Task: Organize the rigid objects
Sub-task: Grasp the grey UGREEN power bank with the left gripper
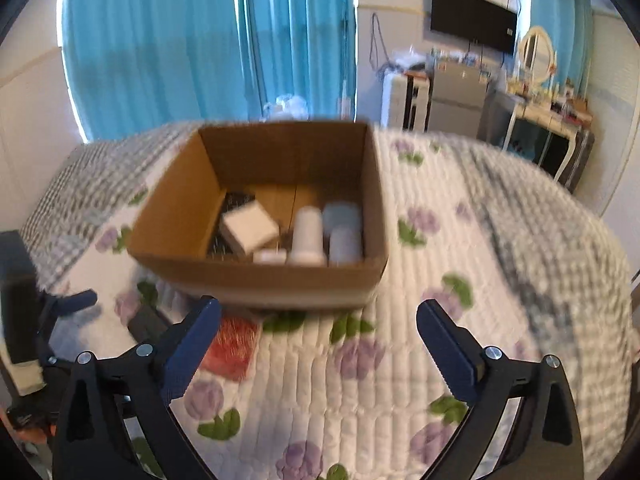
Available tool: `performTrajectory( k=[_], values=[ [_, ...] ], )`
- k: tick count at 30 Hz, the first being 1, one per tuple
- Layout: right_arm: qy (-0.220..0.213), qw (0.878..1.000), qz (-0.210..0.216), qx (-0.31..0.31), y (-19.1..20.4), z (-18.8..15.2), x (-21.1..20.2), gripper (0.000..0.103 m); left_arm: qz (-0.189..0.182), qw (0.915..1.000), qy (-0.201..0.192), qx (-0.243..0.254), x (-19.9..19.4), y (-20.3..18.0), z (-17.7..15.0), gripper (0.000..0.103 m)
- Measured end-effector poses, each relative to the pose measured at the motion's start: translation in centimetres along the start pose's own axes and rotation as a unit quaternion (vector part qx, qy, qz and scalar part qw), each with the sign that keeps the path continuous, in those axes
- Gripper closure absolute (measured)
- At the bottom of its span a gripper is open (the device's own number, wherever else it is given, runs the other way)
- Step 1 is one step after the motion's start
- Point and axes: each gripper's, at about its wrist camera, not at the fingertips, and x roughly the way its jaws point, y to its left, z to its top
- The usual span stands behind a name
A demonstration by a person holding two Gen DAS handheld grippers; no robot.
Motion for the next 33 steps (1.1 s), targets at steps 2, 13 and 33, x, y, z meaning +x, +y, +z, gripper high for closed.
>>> performTrajectory(
  k=[2, 13, 33],
  values=[
    [0.024, 1.000, -0.004, 0.000, 0.0, -1.6, 1.6, 0.004, -0.004, 1.0000, 0.007, 0.004, 0.8, -0.1, -0.2, 0.006],
    [0.068, 0.998, -0.012, -0.010, 0.4, -4.4, 4.6, 0.004, -0.047, 0.9985, 0.026, -0.011, 3.3, -0.1, -0.2, 0.031],
    [0.088, 0.995, 0.036, -0.034, 7.9, -4.9, 8.3, 0.007, 0.016, 0.9906, -0.043, -0.129, -1.6, 6.0, -0.8, 0.032]
  ],
)
